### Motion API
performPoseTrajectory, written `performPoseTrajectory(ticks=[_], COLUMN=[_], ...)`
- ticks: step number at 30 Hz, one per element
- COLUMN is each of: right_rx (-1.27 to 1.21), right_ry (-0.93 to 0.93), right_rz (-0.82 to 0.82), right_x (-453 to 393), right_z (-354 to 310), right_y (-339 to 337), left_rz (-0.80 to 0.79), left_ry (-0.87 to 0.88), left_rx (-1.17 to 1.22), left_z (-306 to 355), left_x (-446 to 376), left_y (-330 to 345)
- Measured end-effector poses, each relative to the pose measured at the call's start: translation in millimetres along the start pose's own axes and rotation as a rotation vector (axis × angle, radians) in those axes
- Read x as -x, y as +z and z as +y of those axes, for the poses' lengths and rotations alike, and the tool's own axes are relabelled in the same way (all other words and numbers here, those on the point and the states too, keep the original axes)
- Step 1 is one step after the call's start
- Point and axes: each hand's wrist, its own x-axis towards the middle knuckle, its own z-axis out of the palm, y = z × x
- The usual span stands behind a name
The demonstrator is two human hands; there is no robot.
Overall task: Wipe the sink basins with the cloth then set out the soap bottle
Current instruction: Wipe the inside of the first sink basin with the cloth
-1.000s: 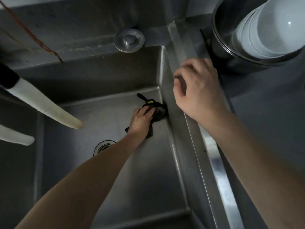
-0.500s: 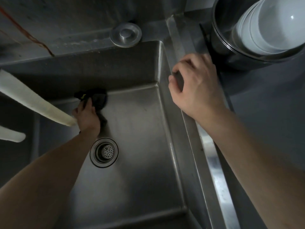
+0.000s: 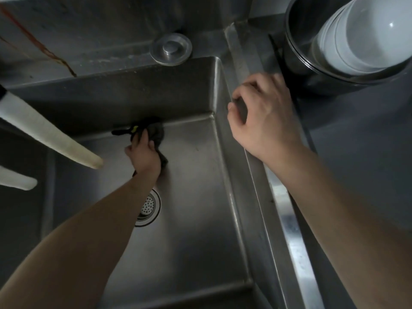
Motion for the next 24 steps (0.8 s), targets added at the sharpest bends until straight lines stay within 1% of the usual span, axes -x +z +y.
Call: performPoseTrajectory(ticks=[2, 5, 7, 9, 10, 15, 18, 20, 22, 24], right_rx=[-0.001, -0.005, -0.007, -0.002, -0.001, -0.007, -0.014, -0.008, -0.006, -0.001], right_ry=[0.001, 0.005, 0.003, 0.003, 0.003, 0.005, 0.008, 0.009, 0.011, 0.01], right_rz=[-0.004, -0.001, 0.011, 0.011, 0.009, 0.003, 0.0, -0.011, -0.023, -0.025], right_x=[0.2, -0.2, -0.4, 0.0, 0.0, -0.8, -1.6, -1.3, -1.0, -1.7], right_z=[0.2, 0.3, 0.7, 0.5, -0.1, -1.7, -2.0, -2.3, -2.4, -1.5], right_y=[0.3, 0.5, 0.6, 0.9, 1.0, -0.5, -1.8, -2.2, -2.0, -1.5], left_rz=[-0.021, -0.069, -0.125, -0.184, -0.203, -0.211, -0.204, -0.232, -0.202, -0.137], left_ry=[0.057, 0.093, 0.182, 0.292, 0.317, 0.379, 0.444, 0.476, 0.564, 0.726], left_rx=[0.032, 0.131, 0.176, 0.183, 0.173, 0.03, 0.001, 0.005, 0.022, -0.01], left_z=[26.8, 70.7, 99.1, 119.3, 126.1, 133.5, 134.8, 129.5, 117.6, 97.9], left_x=[7.5, 18.9, 24.5, 27.3, 27.7, 36.5, 53.2, 69.3, 92.1, 119.6], left_y=[10.4, 21.0, 29.4, 39.6, 42.3, 37.6, 27.3, 18.9, 9.8, 6.4])
